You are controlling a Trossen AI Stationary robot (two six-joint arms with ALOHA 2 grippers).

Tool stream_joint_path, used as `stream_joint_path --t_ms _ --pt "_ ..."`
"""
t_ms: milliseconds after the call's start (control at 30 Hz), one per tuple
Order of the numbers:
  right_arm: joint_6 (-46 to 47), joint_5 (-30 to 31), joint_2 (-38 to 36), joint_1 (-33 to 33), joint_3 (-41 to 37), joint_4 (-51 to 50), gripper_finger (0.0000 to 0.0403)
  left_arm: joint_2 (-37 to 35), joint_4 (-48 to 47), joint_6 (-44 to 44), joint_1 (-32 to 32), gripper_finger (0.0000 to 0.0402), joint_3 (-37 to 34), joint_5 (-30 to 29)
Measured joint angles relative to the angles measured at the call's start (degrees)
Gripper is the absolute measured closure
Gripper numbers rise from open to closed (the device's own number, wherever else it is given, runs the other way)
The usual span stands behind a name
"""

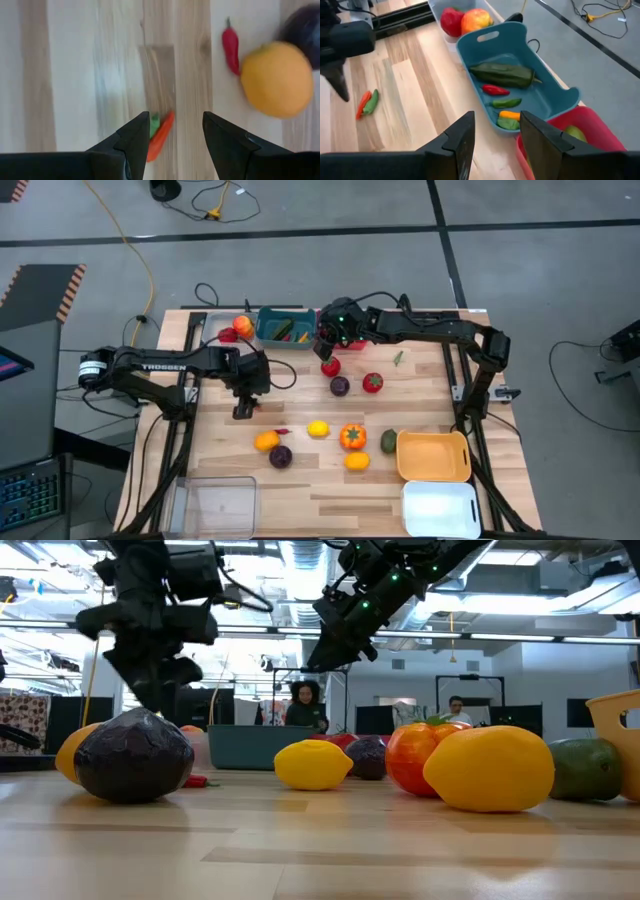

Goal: Sort produce into baskets
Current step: Put the green chili pepper into the blue bin

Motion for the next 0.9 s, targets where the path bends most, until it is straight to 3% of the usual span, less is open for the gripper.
stream_joint_path --t_ms 900 --pt "-2.3 0.1 0.0 0.5 0.0 0.2 0.0221 0.5 18.7 -0.8 -0.3 0.0231 -13.3 -3.0"
